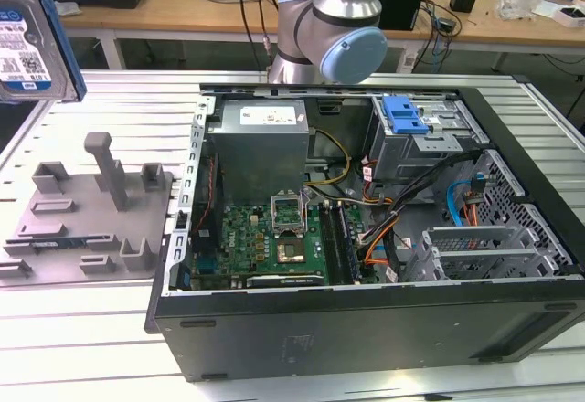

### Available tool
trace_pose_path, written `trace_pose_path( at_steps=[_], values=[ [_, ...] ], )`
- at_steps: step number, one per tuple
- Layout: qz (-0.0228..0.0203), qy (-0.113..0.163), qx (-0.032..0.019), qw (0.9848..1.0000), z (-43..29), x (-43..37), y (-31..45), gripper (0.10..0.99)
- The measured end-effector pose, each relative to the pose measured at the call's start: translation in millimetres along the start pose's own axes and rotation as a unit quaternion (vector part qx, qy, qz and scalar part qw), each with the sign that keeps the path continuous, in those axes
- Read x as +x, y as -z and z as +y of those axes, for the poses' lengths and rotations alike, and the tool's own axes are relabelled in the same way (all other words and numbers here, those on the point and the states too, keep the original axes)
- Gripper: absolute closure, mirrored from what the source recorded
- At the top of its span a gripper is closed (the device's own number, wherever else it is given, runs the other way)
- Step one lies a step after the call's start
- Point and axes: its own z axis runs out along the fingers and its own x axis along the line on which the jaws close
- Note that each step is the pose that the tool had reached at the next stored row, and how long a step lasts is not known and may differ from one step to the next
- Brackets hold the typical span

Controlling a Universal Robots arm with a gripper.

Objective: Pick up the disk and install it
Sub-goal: 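Pick up the disk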

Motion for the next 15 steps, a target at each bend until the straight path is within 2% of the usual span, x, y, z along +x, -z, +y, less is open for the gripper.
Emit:
trace_pose_path(
  at_steps=[2, 11, 14, 15],
  values=[
    [0.0000, 0.000, 0.0001, 1.0000, -0.1, 0.2, 4.1, 0.718],
    [0.0000, 0.000, 0.0000, 1.0000, -0.3, 0.8, 4.5, 0.718],
    [0.0000, 0.000, 0.0000, 1.0000, -11.1, 3.5, 6.5, 0.718],
    [0.0000, 0.000, 0.0000, 1.0000, -18.7, 5.3, 8.1, 0.718]
  ],
)
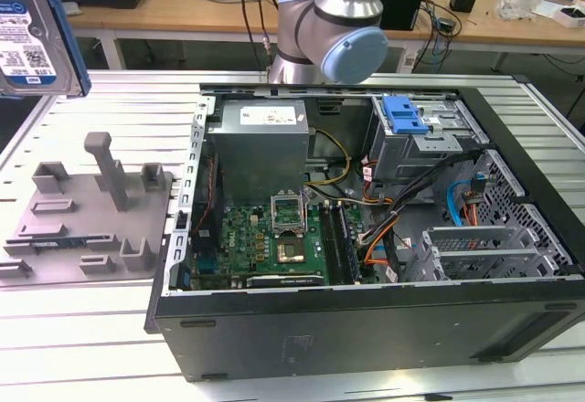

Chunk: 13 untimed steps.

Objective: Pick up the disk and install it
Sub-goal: 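Pick up the disk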

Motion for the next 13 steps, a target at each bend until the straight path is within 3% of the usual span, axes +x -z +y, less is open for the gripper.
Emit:
trace_pose_path(
  at_steps=[2, 6, 10, 13],
  values=[
    [0.0000, 0.000, -0.0001, 1.0000, -20.0, 5.4, 4.0, 0.718],
    [0.0000, 0.000, -0.0003, 1.0000, -36.1, 10.0, 7.1, 0.718],
    [0.0000, 0.000, -0.0005, 1.0000, -59.8, 17.2, 9.9, 0.718],
    [0.0000, 0.000, -0.0006, 1.0000, -73.2, 21.6, 11.2, 0.718]
  ],
)
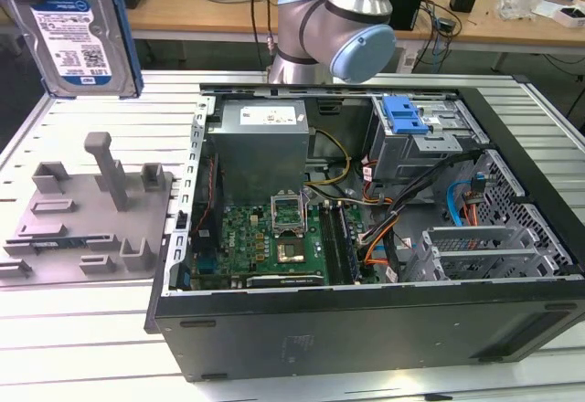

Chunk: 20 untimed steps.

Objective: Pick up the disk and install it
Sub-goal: 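Pick up the disk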

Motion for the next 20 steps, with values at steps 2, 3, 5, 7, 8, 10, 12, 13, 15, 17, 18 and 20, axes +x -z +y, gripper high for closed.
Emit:
trace_pose_path(
  at_steps=[2, 3, 5, 7, 8, 10, 12, 13, 15, 17, 18, 20],
  values=[
    [0.0000, 0.000, -0.0001, 1.0000, -10.4, 3.4, 1.0, 0.718],
    [0.0000, 0.000, -0.0001, 1.0000, -14.4, 4.7, 1.5, 0.718],
    [0.0000, 0.000, -0.0002, 1.0000, -25.3, 8.4, 2.7, 0.718],
    [0.0000, 0.000, -0.0003, 1.0000, -31.6, 11.3, 3.3, 0.718],
    [0.0000, 0.000, -0.0003, 1.0000, -36.1, 14.6, 3.6, 0.718],
    [0.0000, 0.000, -0.0003, 1.0000, -41.2, 21.2, 3.4, 0.718],
    [-0.0001, 0.000, -0.0003, 1.0000, -46.5, 28.6, 3.3, 0.718],
    [-0.0001, 0.000, -0.0003, 1.0000, -49.2, 31.8, 3.3, 0.718],
    [-0.0001, 0.000, -0.0003, 1.0000, -54.4, 37.9, 3.2, 0.718],
    [-0.0002, 0.000, -0.0003, 1.0000, -58.5, 43.2, 3.1, 0.718],
    [-0.0003, 0.000, -0.0003, 1.0000, -61.6, 47.9, 3.1, 0.718],
    [-0.0009, 0.000, -0.0003, 1.0000, -66.3, 55.4, 3.0, 0.718]
  ],
)
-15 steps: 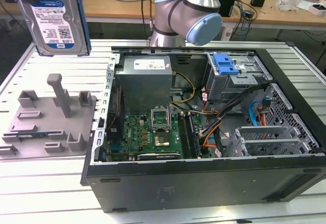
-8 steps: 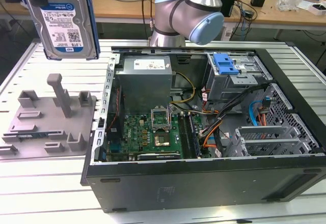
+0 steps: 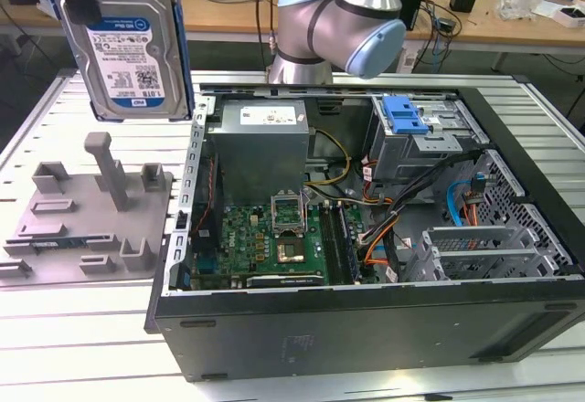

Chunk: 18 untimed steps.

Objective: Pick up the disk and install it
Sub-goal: 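Pick up the disk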

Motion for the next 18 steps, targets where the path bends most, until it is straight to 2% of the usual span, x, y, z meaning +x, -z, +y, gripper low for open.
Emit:
trace_pose_path(
  at_steps=[2, 4, 7, 13, 18],
  values=[
    [-0.0005, 0.000, 0.0000, 1.0000, -3.5, 4.6, -0.1, 0.718],
    [-0.0011, 0.000, 0.0000, 1.0000, -10.7, 12.6, -0.1, 0.718],
    [-0.0013, 0.000, 0.0000, 1.0000, -21.0, 19.7, -0.1, 0.718],
    [-0.0028, 0.000, 0.0001, 1.0000, -35.9, 28.5, -0.4, 0.718],
    [-0.0054, 0.000, 0.0001, 1.0000, -51.5, 37.1, -0.7, 0.718]
  ],
)
